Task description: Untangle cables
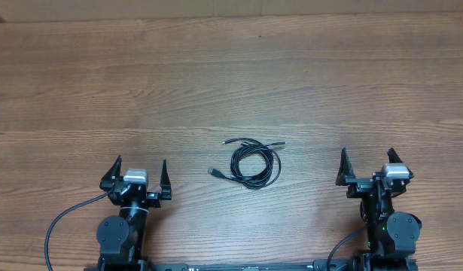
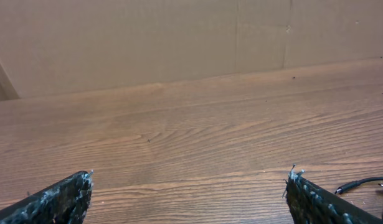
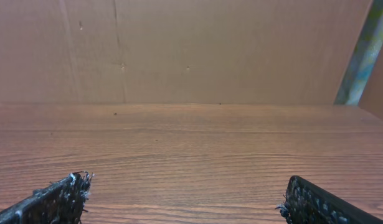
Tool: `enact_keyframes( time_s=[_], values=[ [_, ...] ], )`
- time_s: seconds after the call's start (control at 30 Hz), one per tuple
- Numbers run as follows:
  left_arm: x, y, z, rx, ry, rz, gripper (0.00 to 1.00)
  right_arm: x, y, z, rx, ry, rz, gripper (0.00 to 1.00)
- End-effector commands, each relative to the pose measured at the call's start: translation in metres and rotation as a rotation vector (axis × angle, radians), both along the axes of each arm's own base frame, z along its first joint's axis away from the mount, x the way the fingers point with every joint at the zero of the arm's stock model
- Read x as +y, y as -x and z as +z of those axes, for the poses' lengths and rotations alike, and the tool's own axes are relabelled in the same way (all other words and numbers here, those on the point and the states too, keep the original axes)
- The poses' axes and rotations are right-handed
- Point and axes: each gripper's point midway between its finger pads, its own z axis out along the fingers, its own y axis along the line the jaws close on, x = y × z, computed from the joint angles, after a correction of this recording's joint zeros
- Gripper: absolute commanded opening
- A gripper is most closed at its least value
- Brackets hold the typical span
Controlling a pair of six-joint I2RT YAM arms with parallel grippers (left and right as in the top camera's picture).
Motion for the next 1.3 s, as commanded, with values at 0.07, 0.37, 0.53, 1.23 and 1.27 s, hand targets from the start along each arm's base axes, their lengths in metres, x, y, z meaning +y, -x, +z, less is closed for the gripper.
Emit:
enact_keyframes(
  time_s=[0.07,0.37,0.53,1.23,1.27],
  values=[
    [-0.002,0.001,0.002,0.014,0.034,-0.003,1.00,-0.001,0.000,-0.002,-0.003,-0.005,-0.007,1.00],
    [-0.001,0.012,0.044,-0.008,0.071,0.001,1.00,-0.001,0.000,-0.002,-0.003,-0.005,-0.007,1.00],
    [-0.001,0.014,0.061,-0.047,0.072,-0.001,1.00,-0.001,0.000,-0.002,-0.003,-0.005,-0.007,1.00],
    [-0.012,0.029,0.114,-0.044,0.162,-0.061,1.00,-0.002,0.000,-0.002,-0.003,-0.005,-0.007,1.00],
    [-0.012,0.030,0.118,-0.024,0.162,-0.060,0.99,-0.001,0.000,-0.002,-0.003,-0.005,-0.007,1.00]
  ],
)
